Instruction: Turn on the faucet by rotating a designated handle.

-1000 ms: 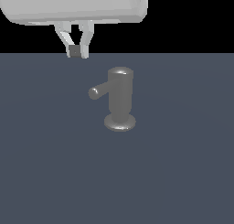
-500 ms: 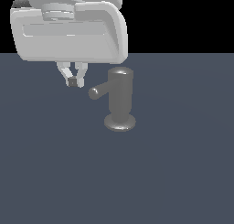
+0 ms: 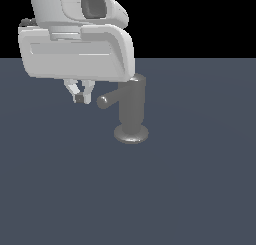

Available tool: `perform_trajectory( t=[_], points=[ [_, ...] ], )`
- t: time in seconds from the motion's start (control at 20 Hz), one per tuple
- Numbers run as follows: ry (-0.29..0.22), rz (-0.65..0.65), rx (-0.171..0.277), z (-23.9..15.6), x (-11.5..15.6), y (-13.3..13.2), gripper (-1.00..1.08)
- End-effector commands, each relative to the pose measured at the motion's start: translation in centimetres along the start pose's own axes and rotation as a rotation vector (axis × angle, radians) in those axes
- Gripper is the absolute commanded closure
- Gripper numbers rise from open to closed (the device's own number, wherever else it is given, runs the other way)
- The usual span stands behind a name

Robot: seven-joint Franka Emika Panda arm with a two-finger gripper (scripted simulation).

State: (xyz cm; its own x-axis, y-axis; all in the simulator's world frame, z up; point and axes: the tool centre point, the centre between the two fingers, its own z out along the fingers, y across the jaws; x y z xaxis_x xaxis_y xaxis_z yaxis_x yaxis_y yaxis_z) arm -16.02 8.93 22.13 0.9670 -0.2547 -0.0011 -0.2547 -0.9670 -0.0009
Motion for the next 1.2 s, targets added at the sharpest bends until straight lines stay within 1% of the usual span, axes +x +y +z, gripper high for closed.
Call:
perform_trajectory(
  t=[0.0, 0.15, 1.15],
  points=[
    [0.001, 0.001, 0.0, 0.1, 0.1, 0.0, 1.08],
    [0.001, 0.001, 0.0, 0.0, 0.1, 0.0, 1.08],
    [0.001, 0.001, 0.0, 0.0, 1.7, 10.1, 1.08]
  ],
)
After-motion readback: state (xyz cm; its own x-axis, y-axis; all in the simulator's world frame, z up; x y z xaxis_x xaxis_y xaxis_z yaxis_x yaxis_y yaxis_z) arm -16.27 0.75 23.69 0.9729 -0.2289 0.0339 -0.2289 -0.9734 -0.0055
